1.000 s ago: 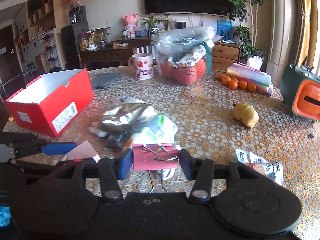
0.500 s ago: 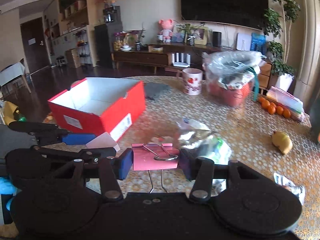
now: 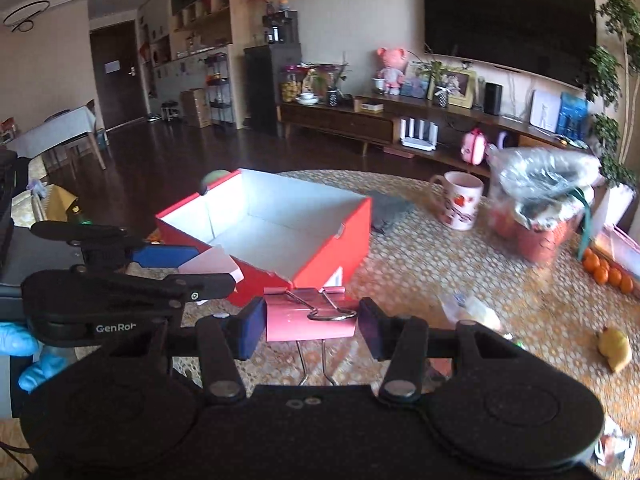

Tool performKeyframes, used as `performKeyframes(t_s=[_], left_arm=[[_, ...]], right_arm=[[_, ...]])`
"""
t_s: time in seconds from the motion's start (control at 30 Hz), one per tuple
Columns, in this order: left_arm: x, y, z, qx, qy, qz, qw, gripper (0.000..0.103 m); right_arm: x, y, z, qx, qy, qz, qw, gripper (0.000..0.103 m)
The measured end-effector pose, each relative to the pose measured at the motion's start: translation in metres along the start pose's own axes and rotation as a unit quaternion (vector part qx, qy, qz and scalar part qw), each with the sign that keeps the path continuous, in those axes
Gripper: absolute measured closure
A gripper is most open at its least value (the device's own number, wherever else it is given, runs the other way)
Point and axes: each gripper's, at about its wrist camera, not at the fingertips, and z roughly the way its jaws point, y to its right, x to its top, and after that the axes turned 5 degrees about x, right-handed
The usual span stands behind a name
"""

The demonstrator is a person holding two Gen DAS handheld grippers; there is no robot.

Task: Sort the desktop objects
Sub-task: 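Carry the pad and clip with both tools over the red box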

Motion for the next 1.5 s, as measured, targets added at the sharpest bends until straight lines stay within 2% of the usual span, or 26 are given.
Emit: performKeyframes(t_s=[0.13,0.3,0.67,0.8,1.13,1.5], left_arm=[[0.013,-0.027,0.006,0.02,-0.005,-0.011,0.9997,0.06],[0.03,-0.051,0.019,0.046,-0.005,-0.003,0.9989,0.06],[0.06,-0.092,0.076,0.044,-0.036,-0.018,0.9982,0.06],[0.064,-0.104,0.099,0.055,-0.048,-0.014,0.9972,0.06],[0.071,-0.12,0.158,0.081,-0.077,0.022,0.9935,0.06],[0.056,-0.13,0.226,0.076,-0.146,0.037,0.9857,0.06]], right_arm=[[0.019,-0.013,0.012,0.01,0.006,-0.027,1.0,0.053],[0.038,-0.025,0.03,0.018,0.011,-0.052,0.998,0.053],[0.071,-0.028,0.085,0.038,-0.004,-0.042,0.998,0.053],[0.078,-0.03,0.108,0.023,-0.007,-0.054,0.998,0.053],[0.079,-0.032,0.169,-0.006,-0.049,-0.076,0.996,0.053],[0.068,-0.031,0.231,-0.001,-0.1,-0.059,0.993,0.053]])
